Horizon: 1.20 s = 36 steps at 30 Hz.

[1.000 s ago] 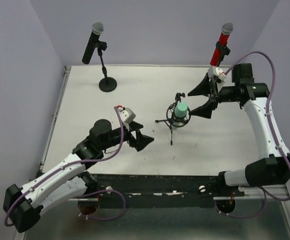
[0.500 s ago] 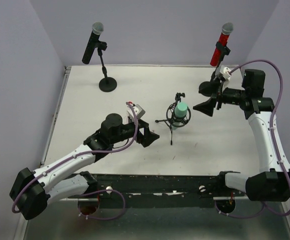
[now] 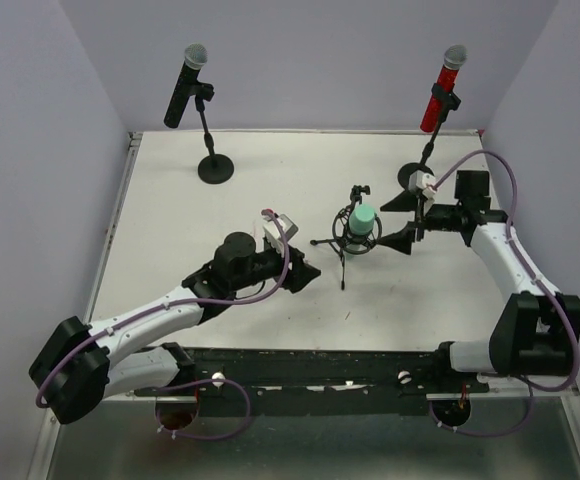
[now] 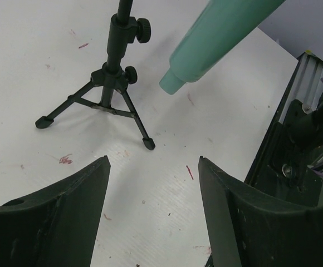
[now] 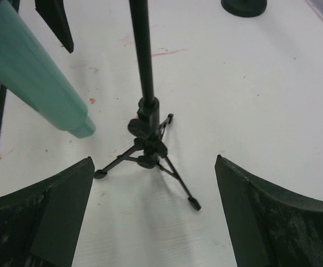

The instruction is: Attach the microphones to the stand

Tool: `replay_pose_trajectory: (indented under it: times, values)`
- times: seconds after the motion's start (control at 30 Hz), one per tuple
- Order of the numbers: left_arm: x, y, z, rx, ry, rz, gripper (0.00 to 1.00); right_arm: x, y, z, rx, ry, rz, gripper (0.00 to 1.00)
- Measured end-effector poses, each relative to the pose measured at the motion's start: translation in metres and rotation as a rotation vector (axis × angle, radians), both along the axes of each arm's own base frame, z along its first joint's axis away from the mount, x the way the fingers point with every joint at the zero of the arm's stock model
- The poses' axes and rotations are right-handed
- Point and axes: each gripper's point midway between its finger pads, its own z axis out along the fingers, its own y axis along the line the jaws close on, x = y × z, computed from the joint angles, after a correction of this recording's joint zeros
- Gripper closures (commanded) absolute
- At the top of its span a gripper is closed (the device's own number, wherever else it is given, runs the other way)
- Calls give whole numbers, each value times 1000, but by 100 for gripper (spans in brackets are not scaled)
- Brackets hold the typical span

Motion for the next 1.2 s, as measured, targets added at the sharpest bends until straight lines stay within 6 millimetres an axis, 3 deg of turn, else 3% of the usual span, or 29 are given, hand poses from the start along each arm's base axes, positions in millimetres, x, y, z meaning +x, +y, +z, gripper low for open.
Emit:
replay_pose_trajectory:
  times: [0.2,0.3,0.47,0.57,0.73,1.03,1.2]
  values:
    - [-5,8,-17,-13,28,27,28,33,15,-8,-16,-84,167,18]
    - [-11,17,-20,-25,31,45,28,27,33,-18,3,-75,280,23]
    - [-17,26,-6,-72,-1,63,28,6,53,-33,36,-13,386,21]
    - [-17,29,3,-92,-21,73,28,-5,61,-27,42,-1,419,20]
    - [-19,33,6,-90,-26,79,28,-3,66,-13,58,-13,429,20]
    - [-22,35,11,-88,-31,79,28,-4,73,-1,56,27,438,29]
    - [-22,38,12,-84,-31,88,28,-2,88,-6,41,72,440,38]
